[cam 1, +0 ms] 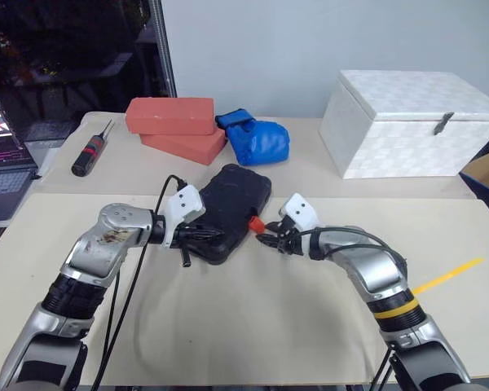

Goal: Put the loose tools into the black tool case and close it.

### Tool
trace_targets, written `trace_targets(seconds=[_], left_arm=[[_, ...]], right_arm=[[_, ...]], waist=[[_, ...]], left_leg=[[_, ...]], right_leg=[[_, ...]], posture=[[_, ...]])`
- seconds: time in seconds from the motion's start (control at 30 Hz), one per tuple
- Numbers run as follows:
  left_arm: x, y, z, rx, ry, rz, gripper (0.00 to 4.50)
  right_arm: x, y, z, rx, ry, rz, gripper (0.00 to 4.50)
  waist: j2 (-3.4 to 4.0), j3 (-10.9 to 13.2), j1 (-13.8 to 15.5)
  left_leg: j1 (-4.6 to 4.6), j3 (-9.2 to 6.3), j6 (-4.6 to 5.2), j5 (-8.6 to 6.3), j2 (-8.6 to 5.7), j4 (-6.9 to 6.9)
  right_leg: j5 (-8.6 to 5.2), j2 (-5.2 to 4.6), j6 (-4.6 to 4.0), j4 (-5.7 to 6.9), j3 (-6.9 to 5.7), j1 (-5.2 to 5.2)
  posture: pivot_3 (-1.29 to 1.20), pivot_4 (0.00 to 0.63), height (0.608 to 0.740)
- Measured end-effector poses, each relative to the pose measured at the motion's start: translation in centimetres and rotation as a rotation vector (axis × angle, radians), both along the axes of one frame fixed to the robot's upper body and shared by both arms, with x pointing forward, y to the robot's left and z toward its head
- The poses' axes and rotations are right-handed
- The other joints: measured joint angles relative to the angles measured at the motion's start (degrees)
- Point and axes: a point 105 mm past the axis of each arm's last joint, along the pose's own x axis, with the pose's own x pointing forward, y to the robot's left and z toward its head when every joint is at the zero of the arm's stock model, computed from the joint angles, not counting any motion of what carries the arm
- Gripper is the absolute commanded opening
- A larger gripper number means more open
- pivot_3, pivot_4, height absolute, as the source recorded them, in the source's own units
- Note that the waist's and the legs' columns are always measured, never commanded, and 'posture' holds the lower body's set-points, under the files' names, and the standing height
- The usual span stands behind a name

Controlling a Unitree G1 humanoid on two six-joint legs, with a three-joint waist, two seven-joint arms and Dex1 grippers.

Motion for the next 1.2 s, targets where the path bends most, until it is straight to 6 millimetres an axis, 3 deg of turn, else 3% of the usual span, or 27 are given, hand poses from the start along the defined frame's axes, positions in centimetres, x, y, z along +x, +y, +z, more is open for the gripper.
trace_targets(seconds=[0.03,0.37,0.73,0.87,1.03,1.2], left_arm=[[0.0,0.0,0.0,0.000,-0.001,0.002,0.00],[0.1,0.0,0.2,0.000,-0.005,0.000,0.00],[0.0,0.0,0.1,-0.002,-0.006,0.004,0.00],[0.0,0.0,0.2,-0.002,-0.013,0.006,0.00],[0.1,0.0,0.2,-0.002,-0.013,0.010,0.00],[0.1,0.0,0.2,-0.002,-0.015,0.009,0.00]], right_arm=[[0.0,0.3,-0.2,0.001,0.009,0.006,0.05],[0.7,0.9,-1.3,-0.016,0.015,0.000,0.05],[1.0,0.7,-0.9,0.023,-0.032,-0.024,0.05],[0.2,0.5,-1.4,0.032,-0.021,-0.010,1.04],[-0.3,-0.1,-1.9,0.038,-0.004,-0.021,2.81],[0.0,0.1,-1.6,0.066,-0.025,-0.037,2.81]], waist=[[0.00,0.0,0.0],[0.01,0.0,0.1],[0.01,0.0,0.1],[0.02,0.0,0.1],[0.02,0.0,0.1],[0.02,0.0,0.1]], left_leg=[[0.01,0.00,0.00,0.00,0.00,0.00],[0.00,0.00,0.00,0.00,-0.01,0.01],[0.01,-0.01,0.00,0.00,0.00,0.00],[0.01,-0.01,0.00,0.00,-0.01,0.01],[0.03,0.00,0.00,0.00,-0.01,0.01],[0.05,0.00,0.00,0.00,-0.01,0.01]], right_leg=[[0.00,0.00,0.00,0.01,0.00,0.00],[0.01,-0.01,0.00,0.02,-0.01,0.01],[0.01,0.00,0.00,0.03,-0.01,0.02],[0.01,-0.01,0.01,0.02,0.00,0.01],[0.01,0.00,0.00,0.05,0.01,0.02],[0.01,0.00,0.00,0.05,0.00,0.03]], posture=[[0.00,0.150,0.740],[0.00,0.150,0.740],[0.00,0.150,0.740],[0.00,0.150,0.740],[0.00,0.150,0.740],[0.00,0.150,0.740]])
